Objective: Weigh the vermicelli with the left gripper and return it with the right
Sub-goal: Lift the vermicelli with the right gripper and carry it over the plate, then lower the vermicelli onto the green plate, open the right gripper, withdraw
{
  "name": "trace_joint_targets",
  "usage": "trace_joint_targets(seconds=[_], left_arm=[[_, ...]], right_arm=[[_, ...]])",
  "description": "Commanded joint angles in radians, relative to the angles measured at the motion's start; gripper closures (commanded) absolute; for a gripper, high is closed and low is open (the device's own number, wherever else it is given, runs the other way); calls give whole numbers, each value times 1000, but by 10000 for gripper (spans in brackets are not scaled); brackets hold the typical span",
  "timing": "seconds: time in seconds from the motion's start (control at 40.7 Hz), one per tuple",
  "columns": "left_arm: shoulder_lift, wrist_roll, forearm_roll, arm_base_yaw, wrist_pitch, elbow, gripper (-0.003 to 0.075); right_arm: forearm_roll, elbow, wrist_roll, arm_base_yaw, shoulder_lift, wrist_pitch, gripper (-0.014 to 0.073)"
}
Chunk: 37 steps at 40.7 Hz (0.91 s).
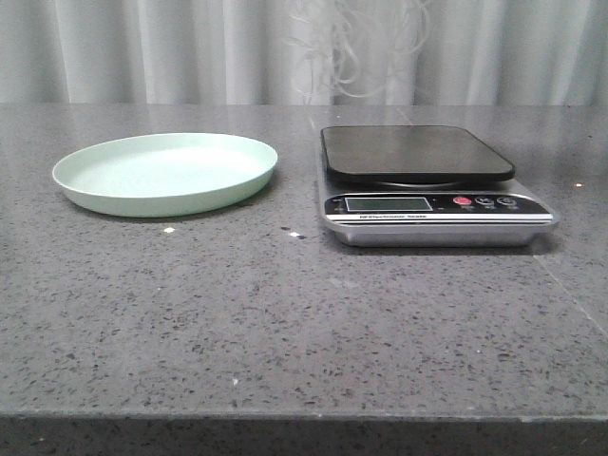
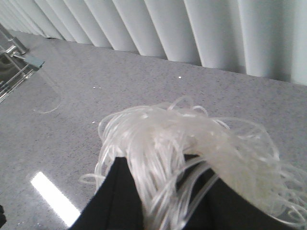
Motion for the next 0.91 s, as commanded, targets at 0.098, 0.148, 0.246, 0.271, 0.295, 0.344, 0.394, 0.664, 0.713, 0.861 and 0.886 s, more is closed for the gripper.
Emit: trace_joint_targets(seconds=[0.098,0.148,0.246,0.271,0.295,0.344,0.394,0.664,0.713,0.861,0.886], left_arm=[[1,-11,-11,2,-83,-28,583],[1,-11,-11,2,-83,-28,583],[1,-11,-11,2,-83,-28,583],[1,-11,-11,2,-83,-28,583],[1,-11,-11,2,-83,-28,583],[1,-11,-11,2,-83,-28,583],[1,-11,-11,2,-83,-28,583],[1,-11,-11,2,-83,-28,583],[1,-11,-11,2,-83,-28,583],[1,-11,-11,2,-83,-28,583],[1,-11,-11,2,-83,-28,583]], right_arm=[[68,-58,-45,109,39,-98,443],[68,-58,-45,131,63,-103,443],[68,-58,-47,167,113,-117,443],[68,-58,-48,175,128,-122,443],[68,-58,-48,181,143,-130,443],[68,-58,-48,193,170,-143,443],[68,-58,-53,202,196,-155,443],[67,-58,-77,238,320,-146,443],[67,-58,-98,245,337,-146,443],[61,-57,-154,269,378,-147,443],[59,-57,-164,273,382,-148,443]])
